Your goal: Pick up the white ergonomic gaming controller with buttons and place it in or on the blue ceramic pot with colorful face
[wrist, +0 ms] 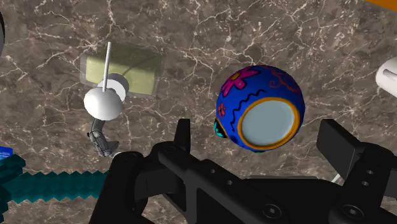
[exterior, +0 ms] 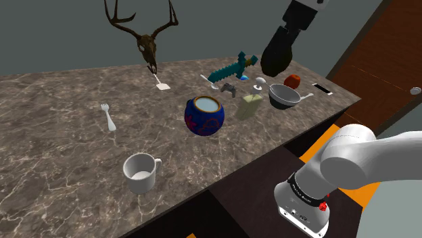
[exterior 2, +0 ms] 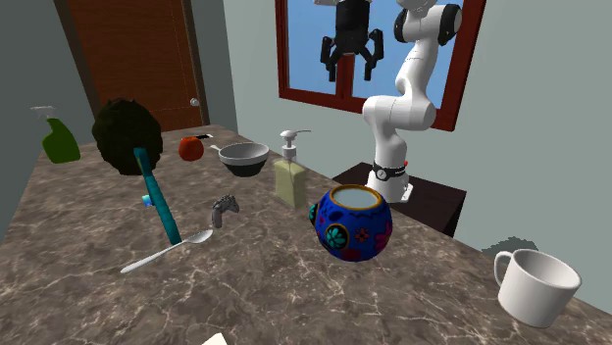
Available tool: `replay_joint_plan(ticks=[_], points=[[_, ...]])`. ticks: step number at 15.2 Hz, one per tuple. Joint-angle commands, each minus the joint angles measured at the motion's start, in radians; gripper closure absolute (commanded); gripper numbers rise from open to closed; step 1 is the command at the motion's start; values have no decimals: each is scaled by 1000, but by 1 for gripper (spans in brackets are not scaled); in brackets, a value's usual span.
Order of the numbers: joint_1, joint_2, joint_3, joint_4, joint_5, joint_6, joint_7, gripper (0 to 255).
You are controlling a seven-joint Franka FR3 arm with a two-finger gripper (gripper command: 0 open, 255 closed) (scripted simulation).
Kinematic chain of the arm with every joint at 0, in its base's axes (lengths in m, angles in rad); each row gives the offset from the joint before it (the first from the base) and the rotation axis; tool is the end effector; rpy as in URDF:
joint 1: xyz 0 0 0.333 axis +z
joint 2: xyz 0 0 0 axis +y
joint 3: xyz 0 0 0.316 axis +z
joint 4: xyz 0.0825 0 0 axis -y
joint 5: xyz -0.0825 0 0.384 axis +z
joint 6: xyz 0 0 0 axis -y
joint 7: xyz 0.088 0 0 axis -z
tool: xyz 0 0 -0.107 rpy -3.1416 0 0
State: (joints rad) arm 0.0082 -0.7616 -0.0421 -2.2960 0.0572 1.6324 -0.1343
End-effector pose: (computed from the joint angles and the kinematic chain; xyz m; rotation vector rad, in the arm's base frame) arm 0.3204 -0.0096 0.6172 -3.0545 -0.1680 -0.1593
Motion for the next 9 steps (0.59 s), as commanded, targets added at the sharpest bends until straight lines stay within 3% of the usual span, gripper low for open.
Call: replay_joint_plan(ticks=[1, 9], points=[[0, 0, 0, 0, 0, 0, 0, 0], [-24, 172, -74, -61, -68, 218, -116, 0]])
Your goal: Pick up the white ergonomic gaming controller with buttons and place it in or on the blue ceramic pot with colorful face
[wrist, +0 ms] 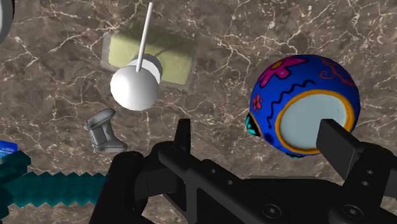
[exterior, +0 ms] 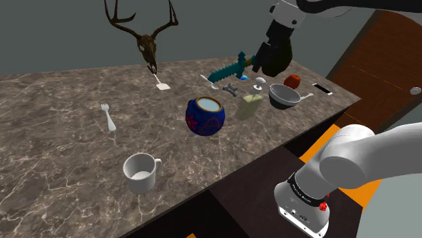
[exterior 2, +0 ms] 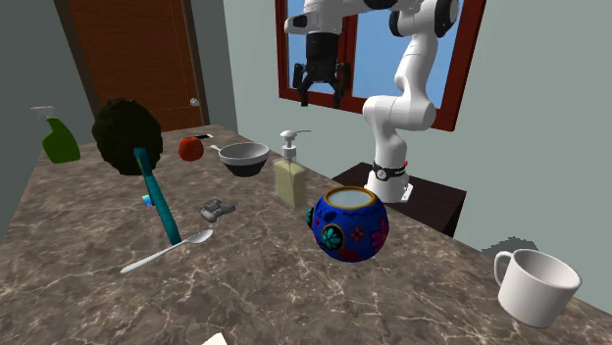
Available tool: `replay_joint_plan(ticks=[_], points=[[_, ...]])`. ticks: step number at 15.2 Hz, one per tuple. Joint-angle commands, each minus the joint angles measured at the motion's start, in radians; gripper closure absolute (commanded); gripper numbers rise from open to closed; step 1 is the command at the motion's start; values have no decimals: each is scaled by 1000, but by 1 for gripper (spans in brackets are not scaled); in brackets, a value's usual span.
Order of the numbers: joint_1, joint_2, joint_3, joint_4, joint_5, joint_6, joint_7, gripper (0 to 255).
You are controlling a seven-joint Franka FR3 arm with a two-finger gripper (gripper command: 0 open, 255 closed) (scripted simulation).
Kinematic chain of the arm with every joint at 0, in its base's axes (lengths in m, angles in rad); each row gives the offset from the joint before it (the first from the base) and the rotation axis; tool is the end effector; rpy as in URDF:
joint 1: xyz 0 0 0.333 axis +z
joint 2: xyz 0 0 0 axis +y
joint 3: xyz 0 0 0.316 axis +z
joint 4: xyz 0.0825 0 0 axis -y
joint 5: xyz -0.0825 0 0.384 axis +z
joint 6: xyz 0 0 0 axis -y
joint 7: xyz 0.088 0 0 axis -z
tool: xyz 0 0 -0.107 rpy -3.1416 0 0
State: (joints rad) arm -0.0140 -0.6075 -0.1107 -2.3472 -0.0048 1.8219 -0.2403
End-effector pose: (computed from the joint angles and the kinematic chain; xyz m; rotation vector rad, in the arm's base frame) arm 0.3733 -0.0539 0.5554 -3.0878 -0.2069 -0.1366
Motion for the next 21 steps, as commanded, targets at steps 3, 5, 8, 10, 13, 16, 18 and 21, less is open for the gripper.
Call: replay_joint_plan(ticks=[3, 5, 8, 10, 13, 16, 18, 21], points=[[-9, 101, -33, -11, -26, 108, -51, 0], [-14, 160, -52, -5, -36, 160, -78, 0], [-20, 256, -78, 13, -47, 235, -119, 0], [-24, 323, -95, 32, -50, 282, -146, 0], [-30, 428, -119, 70, -48, 347, -188, 0], [-38, 537, -138, 120, -39, 404, -232, 0], [-45, 611, -149, 160, -28, 437, -262, 0], [-59, 724, -159, 229, -8, 479, -306, 0]])
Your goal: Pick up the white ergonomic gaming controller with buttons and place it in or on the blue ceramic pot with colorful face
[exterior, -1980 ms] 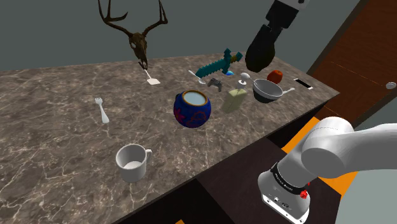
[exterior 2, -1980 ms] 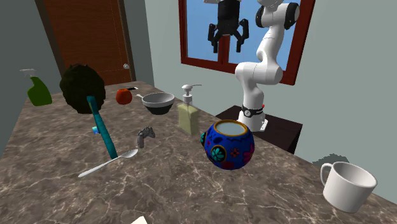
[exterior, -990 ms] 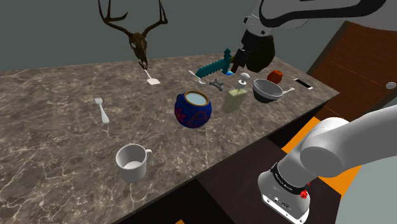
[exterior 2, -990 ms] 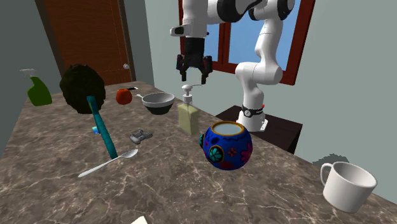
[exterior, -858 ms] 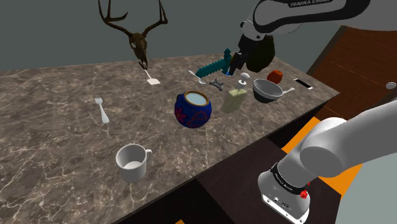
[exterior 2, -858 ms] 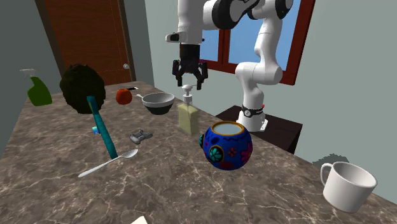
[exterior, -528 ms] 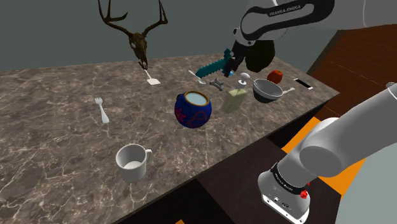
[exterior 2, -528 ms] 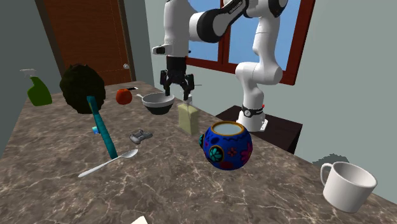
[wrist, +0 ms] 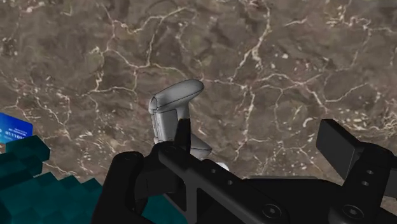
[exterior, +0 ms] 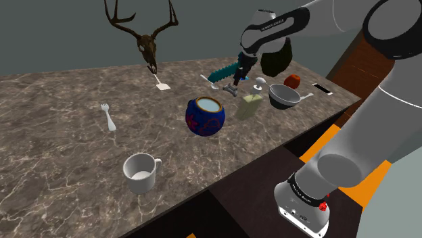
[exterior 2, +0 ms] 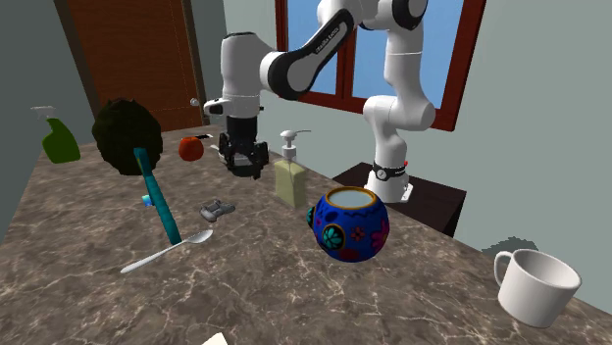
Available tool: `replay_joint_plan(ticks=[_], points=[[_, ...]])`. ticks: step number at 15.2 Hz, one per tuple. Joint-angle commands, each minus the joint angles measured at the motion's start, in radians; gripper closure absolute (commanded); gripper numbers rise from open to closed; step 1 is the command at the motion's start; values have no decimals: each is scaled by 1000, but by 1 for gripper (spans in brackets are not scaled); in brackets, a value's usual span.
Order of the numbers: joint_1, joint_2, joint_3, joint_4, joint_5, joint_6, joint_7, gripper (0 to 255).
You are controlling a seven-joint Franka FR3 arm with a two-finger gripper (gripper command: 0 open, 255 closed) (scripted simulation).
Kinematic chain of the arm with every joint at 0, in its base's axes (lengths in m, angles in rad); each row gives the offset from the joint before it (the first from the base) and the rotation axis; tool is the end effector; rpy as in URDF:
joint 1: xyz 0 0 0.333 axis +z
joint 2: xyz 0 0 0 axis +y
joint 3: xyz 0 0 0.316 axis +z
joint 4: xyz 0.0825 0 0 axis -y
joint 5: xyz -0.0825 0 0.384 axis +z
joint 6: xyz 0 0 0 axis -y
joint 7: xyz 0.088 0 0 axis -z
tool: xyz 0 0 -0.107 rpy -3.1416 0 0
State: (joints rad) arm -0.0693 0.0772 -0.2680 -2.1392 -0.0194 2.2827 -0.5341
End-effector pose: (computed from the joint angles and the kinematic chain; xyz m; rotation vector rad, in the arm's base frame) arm 0.5266 -0.1838 0.3771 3.0624 0.3234 0.0732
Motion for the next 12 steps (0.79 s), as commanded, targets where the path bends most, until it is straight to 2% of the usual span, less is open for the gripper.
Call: replay_joint_plan(ticks=[1, 4, 12], points=[[-9, 77, -4, 46, 14, 30, -27, 0], [-27, 171, -5, 114, 32, 54, -61, 0], [-39, 241, 3, 99, 56, 138, -77, 0]])
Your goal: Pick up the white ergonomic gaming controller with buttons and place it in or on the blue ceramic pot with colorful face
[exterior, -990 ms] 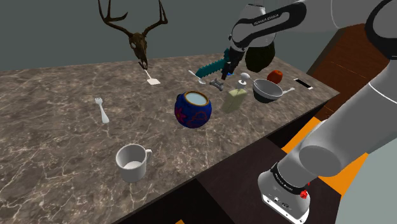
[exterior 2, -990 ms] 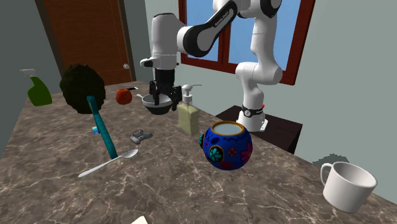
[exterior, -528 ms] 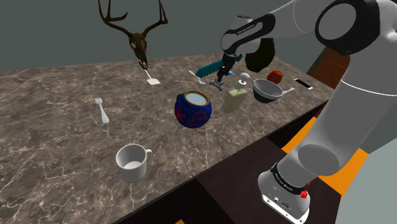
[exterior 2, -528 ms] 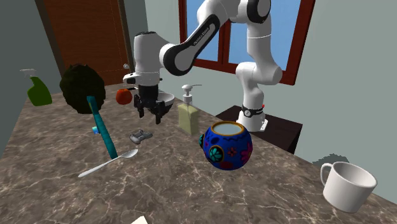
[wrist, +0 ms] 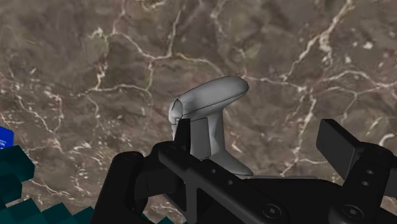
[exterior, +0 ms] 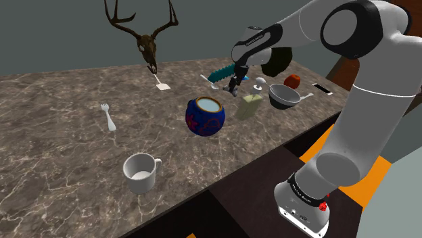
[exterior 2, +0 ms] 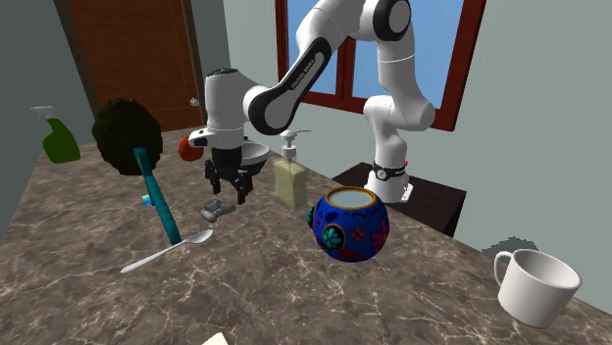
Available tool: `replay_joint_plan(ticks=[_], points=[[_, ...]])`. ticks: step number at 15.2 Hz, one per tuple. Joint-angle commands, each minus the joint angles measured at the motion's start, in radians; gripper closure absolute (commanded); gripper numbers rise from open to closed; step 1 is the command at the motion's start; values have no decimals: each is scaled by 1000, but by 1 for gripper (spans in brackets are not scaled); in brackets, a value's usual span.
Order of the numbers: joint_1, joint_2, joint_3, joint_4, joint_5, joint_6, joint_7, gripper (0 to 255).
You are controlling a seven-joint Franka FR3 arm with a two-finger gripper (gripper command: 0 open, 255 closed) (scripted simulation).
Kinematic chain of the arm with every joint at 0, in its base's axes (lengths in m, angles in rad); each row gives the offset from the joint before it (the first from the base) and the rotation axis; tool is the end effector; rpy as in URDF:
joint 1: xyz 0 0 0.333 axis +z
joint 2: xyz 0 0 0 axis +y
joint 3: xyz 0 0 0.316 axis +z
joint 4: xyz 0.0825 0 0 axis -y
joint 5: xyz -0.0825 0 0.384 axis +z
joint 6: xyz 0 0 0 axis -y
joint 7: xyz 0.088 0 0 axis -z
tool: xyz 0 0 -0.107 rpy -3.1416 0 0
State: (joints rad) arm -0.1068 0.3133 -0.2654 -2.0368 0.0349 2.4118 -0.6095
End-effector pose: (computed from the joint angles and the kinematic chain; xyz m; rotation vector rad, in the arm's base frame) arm 0.5625 -0.2141 0.3019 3.0371 0.3468 0.0583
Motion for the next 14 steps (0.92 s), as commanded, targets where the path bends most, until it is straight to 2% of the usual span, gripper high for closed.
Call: replay_joint_plan(ticks=[1, 7, 8, 14], points=[[-1, 5, 1, -3, 2, 9, -2, 0], [-1, 5, 1, -3, 2, 9, -2, 0], [-1, 5, 1, -3, 2, 9, -2, 255], [-1, 5, 1, -3, 2, 9, -2, 255]])
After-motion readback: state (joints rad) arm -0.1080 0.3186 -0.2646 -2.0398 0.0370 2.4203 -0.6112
